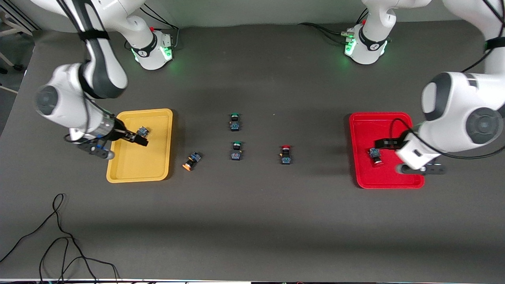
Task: Place red and yellow buttons in trays
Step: 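Release the buttons in the trays and lift both grippers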
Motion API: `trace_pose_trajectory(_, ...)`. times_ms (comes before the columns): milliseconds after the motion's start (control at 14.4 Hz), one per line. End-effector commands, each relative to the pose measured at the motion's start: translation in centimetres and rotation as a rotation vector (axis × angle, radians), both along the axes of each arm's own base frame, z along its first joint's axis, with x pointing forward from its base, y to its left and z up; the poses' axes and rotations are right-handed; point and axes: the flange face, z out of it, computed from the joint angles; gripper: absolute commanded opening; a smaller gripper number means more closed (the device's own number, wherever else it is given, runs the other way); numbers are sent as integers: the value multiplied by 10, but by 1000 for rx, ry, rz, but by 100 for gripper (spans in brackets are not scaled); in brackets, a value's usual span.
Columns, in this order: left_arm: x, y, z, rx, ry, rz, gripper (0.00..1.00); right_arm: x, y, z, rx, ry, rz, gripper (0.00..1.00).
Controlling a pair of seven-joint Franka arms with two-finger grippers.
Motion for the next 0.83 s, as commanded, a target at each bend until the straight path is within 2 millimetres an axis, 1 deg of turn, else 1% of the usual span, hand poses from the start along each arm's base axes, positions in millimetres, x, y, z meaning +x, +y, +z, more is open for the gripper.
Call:
trace_pose_trajectory(0,-9,-93,-7,7,-39,68,100,35,33,53,-21,-9,-1,100)
trace_pose_trajectory(139,-28,-168,-15,6,-87,106,100,48,48,78,-22,-39,-6,100)
trace_pose_trajectory(208,-35,-199,-23,2,-120,122,100,51,62,82,-26,-44,2,100)
trace_pose_trajectory(277,-44,-230,-38,-6,-152,139,100,52,73,80,-30,-42,3,100)
trace_pose_trajectory(347,-52,-256,-58,-14,-173,142,100,52,84,71,-39,-29,-11,100)
trace_pose_trajectory(416,-56,-270,-80,-5,-187,137,100,52,107,60,-48,-20,-11,100)
trace_pose_trajectory(485,-60,-281,-103,11,-201,140,100,53,126,42,-64,-9,-5,100)
trace_pose_trajectory(624,-65,-297,-144,25,-233,132,100,59,142,7,-89,-20,-26,100)
trace_pose_trajectory(693,-69,-302,-162,29,-232,128,100,61,150,-15,-103,-16,-33,100)
trace_pose_trajectory(762,-70,-302,-172,30,-230,127,100,61,160,-34,-100,0,-48,100)
